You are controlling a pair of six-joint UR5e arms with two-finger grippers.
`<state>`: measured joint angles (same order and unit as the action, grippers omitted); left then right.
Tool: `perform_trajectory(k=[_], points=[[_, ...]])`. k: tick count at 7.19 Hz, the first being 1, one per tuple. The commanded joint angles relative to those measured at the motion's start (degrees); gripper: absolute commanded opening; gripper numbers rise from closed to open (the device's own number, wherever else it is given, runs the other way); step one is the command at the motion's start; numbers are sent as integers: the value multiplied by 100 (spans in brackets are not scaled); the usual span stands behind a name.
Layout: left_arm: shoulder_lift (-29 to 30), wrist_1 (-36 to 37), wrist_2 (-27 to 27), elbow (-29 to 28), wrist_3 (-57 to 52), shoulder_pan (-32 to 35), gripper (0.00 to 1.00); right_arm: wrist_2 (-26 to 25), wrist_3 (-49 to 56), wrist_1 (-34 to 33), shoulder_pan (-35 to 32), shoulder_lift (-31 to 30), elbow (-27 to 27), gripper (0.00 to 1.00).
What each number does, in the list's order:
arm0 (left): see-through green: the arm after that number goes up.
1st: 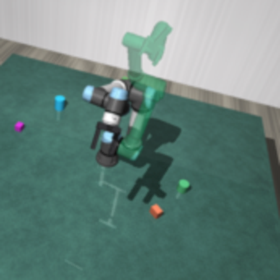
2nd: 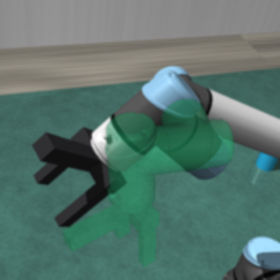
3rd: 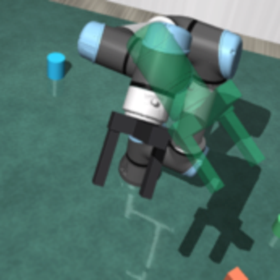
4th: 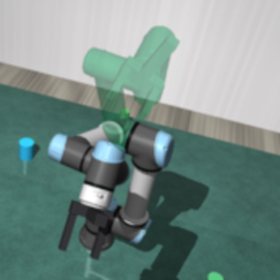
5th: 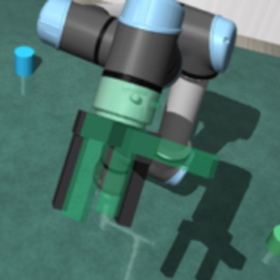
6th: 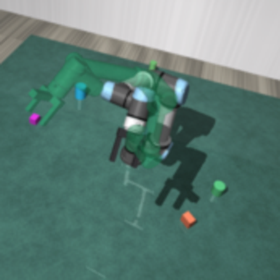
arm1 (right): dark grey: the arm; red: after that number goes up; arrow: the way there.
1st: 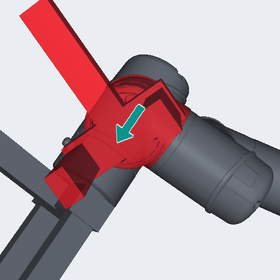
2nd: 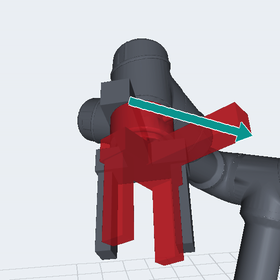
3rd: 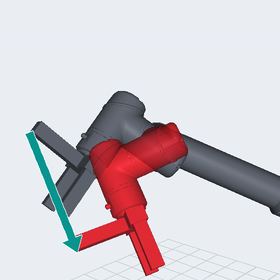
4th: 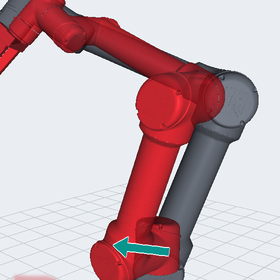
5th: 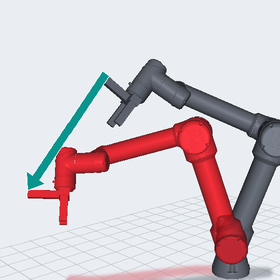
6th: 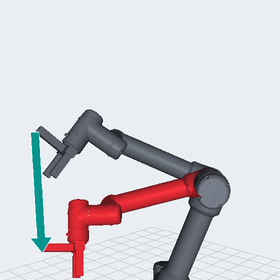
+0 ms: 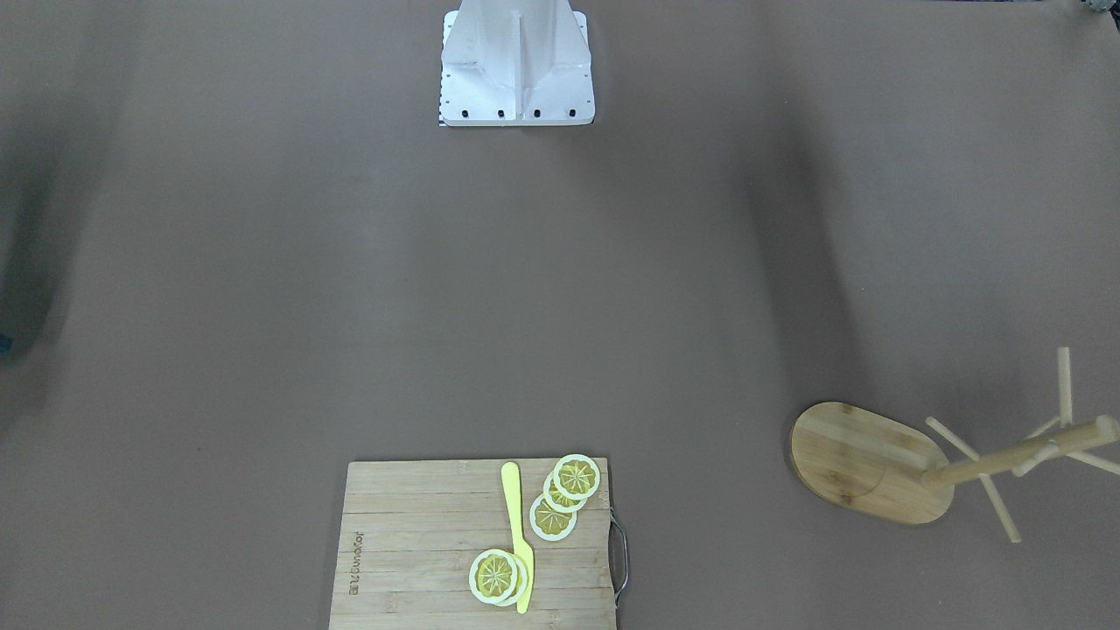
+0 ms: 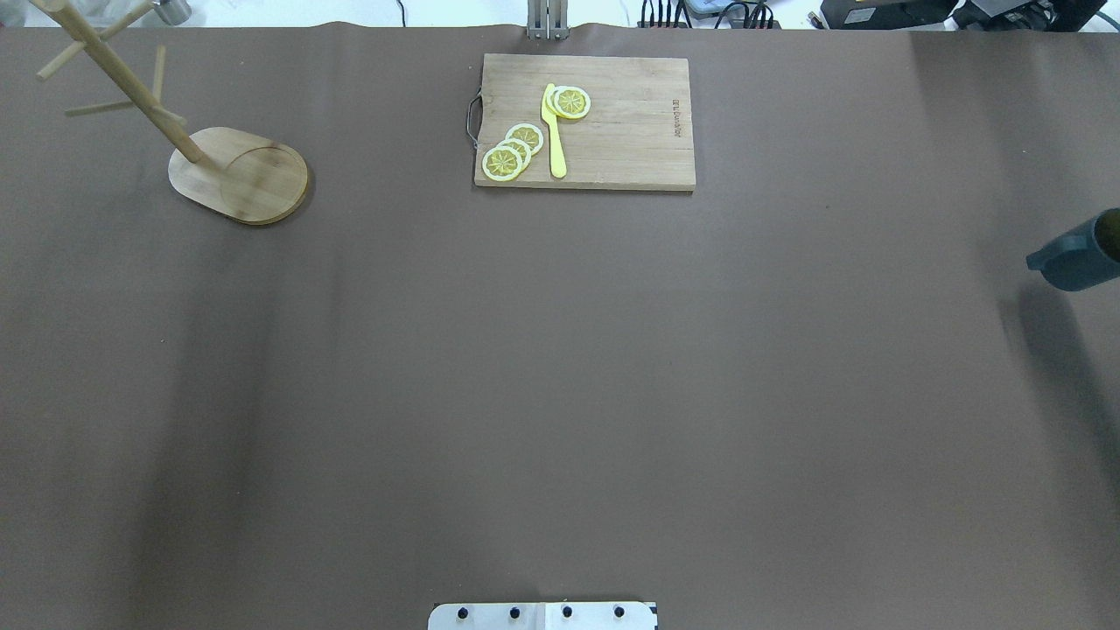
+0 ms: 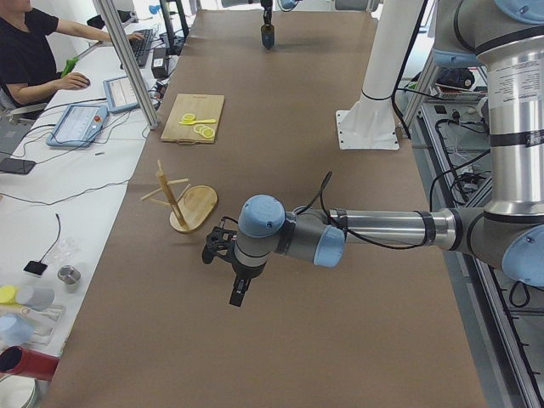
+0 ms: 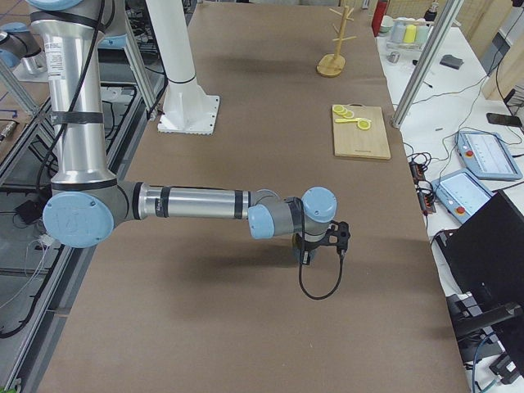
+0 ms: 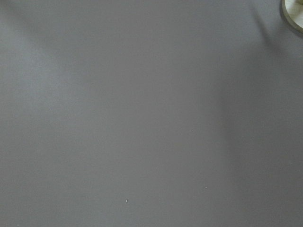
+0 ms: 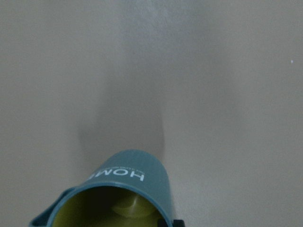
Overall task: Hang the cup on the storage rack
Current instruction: 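Carry the blue mug with the right gripper and lower it near the cutting board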
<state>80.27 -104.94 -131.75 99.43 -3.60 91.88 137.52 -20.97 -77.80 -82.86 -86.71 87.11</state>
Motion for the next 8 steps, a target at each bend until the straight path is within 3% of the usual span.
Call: perform_trajectory(k=[1, 3, 5, 8], points=[[-3, 0, -9, -11, 0, -4, 98, 47, -56, -582, -414, 948, 139, 0], [23, 0, -44, -11, 17, -4, 98, -6, -274, -1796, -23, 2363, 252, 0], [76, 0, -44, -81, 26, -4, 98, -67, -1265, -1792, 976, 3043, 550, 0], [59, 0, -61, -55, 9, -4, 98, -1521, -2172, -1783, 3147, 4572, 378, 0]])
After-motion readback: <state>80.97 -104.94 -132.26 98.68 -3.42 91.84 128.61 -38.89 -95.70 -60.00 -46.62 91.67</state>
